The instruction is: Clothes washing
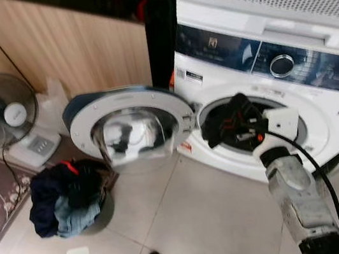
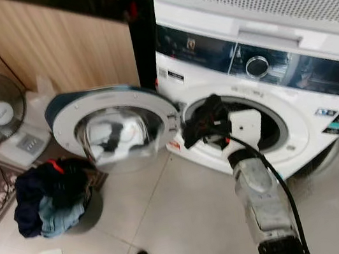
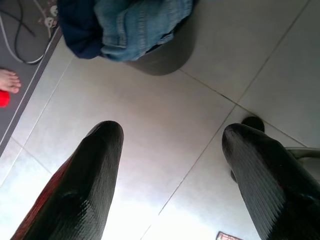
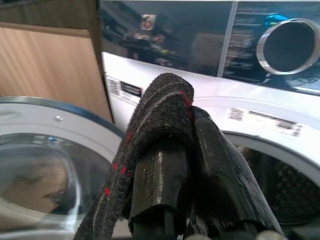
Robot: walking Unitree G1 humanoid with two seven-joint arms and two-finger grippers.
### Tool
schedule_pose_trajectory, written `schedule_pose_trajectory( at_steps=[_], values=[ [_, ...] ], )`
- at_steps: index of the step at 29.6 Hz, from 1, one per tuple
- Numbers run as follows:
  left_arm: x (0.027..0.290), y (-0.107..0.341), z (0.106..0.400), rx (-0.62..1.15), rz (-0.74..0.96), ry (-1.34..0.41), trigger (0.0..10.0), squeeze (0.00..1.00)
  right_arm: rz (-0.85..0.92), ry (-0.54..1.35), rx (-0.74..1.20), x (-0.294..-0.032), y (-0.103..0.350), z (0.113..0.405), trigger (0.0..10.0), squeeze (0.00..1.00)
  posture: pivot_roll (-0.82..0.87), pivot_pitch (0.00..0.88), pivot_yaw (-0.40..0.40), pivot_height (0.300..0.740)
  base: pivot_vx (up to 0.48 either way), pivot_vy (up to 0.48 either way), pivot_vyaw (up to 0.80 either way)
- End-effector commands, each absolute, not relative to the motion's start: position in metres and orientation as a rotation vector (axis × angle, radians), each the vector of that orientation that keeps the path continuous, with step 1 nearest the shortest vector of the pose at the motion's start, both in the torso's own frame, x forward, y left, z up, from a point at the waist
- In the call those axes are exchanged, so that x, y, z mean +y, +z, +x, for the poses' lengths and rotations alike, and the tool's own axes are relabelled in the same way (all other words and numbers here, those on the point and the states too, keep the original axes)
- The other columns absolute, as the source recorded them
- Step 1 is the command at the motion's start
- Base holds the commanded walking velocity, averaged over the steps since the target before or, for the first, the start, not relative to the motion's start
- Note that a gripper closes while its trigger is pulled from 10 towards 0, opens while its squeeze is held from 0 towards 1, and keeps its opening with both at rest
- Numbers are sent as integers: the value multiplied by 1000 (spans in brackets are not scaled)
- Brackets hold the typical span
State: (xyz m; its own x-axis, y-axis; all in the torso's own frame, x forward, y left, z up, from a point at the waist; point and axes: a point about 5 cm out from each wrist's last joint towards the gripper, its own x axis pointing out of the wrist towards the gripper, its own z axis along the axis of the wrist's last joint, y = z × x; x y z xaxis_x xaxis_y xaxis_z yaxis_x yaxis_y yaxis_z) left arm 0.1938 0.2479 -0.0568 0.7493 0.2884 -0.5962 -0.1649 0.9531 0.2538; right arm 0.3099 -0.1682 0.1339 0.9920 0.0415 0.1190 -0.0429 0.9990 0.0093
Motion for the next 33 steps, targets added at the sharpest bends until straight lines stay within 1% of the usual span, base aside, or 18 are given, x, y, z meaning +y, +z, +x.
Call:
schedule_pose_trajectory(
  at_steps=[1,7,16,19,21,33],
  values=[
    [246,-65,181,729,181,242,10000,0,-7,36,-118,-172,134,308,10000,0,124,221,-41,740,0,0,550],
    [246,-65,181,738,173,242,10000,0,-7,48,-117,-169,133,308,10000,0,125,217,-42,740,0,0,758],
    [246,-66,180,750,205,238,10000,0,-13,52,-114,-170,133,307,10000,0,125,227,-45,740,0,0,800],
    [246,-67,179,756,223,239,10000,0,-4,50,-114,-170,133,307,10000,0,125,230,-48,740,0,-373,771],
    [246,-67,179,756,203,253,10000,0,25,39,-115,-171,133,307,10000,0,127,231,-48,740,0,-141,0],
    [246,-67,179,749,184,250,10000,0,23,27,-92,-175,130,308,10000,0,124,233,-52,740,0,0,0]
  ],
)
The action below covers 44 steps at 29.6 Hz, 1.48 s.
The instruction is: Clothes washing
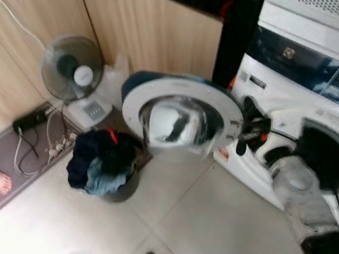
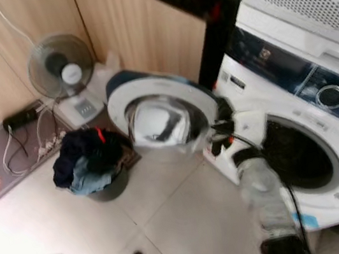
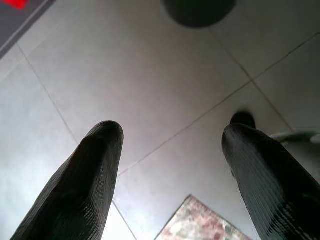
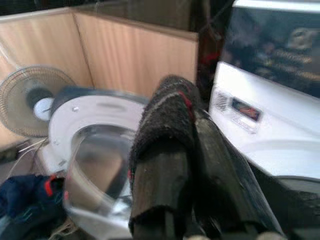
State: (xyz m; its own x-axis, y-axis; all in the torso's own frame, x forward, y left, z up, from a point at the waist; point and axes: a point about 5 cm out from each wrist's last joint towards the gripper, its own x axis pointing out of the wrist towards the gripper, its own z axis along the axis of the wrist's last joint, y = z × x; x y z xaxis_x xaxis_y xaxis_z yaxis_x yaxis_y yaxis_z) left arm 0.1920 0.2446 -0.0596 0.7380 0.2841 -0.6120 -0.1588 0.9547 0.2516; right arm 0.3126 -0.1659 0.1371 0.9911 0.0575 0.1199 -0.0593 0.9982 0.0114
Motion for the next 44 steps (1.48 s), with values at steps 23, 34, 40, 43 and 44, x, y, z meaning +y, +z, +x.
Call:
schedule_pose_trajectory(
  at_steps=[23,34,40,43,44],
  values=[
    [245,-70,175,774,163,255,10000,0,-3,-40,54,-193,86,293,10000,0,117,234,-51,740,0,0,0],
    [245,-70,175,766,168,237,10000,0,-10,-42,18,-197,95,298,10000,0,112,225,-52,740,96,0,0],
    [242,-70,175,770,167,232,10000,0,-9,-41,15,-196,95,298,10000,0,111,213,-53,740,0,0,0],
    [240,-70,177,768,164,230,10000,0,-18,-50,23,-198,95,299,10000,0,110,212,-53,740,0,0,0],
    [240,-70,177,766,164,229,10000,0,-15,-51,18,-198,95,299,10000,0,109,213,-54,740,0,0,0]
  ],
)
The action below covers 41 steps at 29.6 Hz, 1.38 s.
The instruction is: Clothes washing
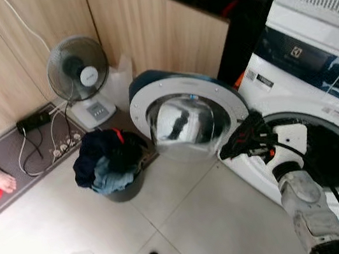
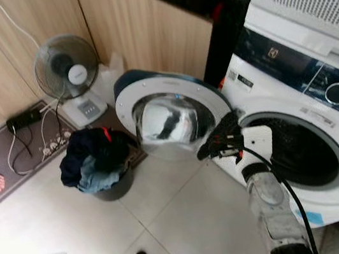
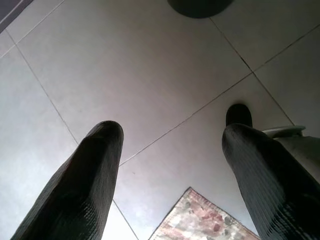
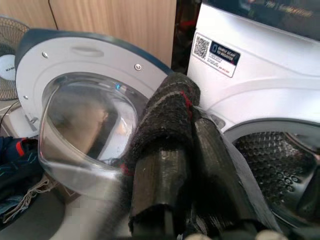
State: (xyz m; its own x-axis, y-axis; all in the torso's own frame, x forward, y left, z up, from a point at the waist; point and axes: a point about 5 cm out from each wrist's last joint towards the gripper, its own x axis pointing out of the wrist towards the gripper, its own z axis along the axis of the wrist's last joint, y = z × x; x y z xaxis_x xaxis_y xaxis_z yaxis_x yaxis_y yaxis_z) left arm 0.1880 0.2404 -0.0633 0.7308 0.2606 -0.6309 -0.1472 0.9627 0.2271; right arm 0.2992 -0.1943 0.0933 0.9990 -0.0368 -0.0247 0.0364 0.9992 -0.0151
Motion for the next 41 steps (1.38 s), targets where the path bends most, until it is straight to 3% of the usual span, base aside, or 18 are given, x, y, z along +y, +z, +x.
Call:
schedule_pose_trajectory(
  at_steps=[1,20,41],
  values=[
    [240,-70,178,764,163,229,10000,0,-12,-52,14,-198,96,299,10000,0,109,213,-54,740,0,0,0],
    [244,-71,172,764,150,250,10000,0,-7,-52,-13,-200,102,299,10000,0,104,244,-62,740,0,0,0],
    [243,-73,168,782,156,232,10000,0,-13,-46,-10,-200,101,298,10000,0,98,186,-65,740,0,0,0]
  ],
)
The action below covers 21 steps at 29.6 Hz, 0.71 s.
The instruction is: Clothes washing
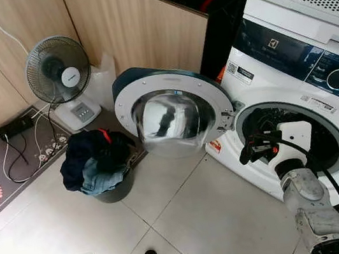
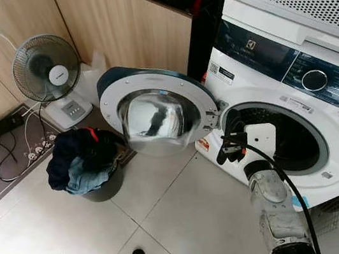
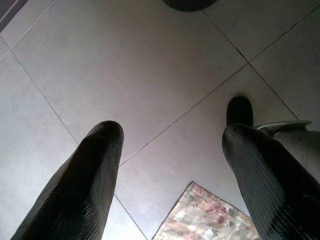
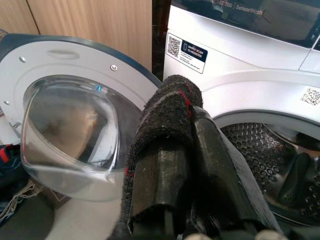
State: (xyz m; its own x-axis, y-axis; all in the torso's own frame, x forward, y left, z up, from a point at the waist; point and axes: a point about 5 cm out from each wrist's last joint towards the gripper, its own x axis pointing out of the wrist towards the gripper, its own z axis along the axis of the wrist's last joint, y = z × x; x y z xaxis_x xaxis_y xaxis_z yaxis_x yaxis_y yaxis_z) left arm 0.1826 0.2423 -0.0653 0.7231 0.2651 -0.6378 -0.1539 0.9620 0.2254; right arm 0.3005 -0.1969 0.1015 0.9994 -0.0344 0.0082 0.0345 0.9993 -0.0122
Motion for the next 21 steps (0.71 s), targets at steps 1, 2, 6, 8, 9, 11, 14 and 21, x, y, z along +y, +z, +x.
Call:
schedule_pose_trajectory(
  at_steps=[1,2,6,8,9,11,14,21],
  values=[
    [242,-73,168,783,157,231,10000,0,-12,-48,-11,-200,101,298,10000,0,97,184,-65,740,0,0,0],
    [242,-74,168,785,158,229,10000,0,-12,-51,-14,-201,101,298,10000,0,96,179,-65,740,0,0,0],
    [241,-74,167,789,160,227,10000,0,-13,-55,-16,-202,102,297,10000,0,96,174,-65,740,0,0,0],
    [240,-75,167,792,161,224,10000,0,-19,-57,-15,-203,102,297,10000,0,95,170,-66,740,0,0,0],
    [239,-75,166,794,161,223,10000,0,-21,-57,-14,-203,101,296,10000,0,95,169,-66,740,0,0,0],
    [238,-76,166,796,160,221,10000,0,-26,-58,-11,-204,101,296,10000,0,94,174,-66,740,0,0,0],
    [237,-76,166,797,159,220,10000,0,-38,-55,-4,-204,102,297,10000,0,94,191,-67,740,0,0,0],
    [239,-76,164,800,148,236,10000,0,-45,-54,4,-204,102,297,10000,0,96,220,-71,740,0,0,0]
  ],
)
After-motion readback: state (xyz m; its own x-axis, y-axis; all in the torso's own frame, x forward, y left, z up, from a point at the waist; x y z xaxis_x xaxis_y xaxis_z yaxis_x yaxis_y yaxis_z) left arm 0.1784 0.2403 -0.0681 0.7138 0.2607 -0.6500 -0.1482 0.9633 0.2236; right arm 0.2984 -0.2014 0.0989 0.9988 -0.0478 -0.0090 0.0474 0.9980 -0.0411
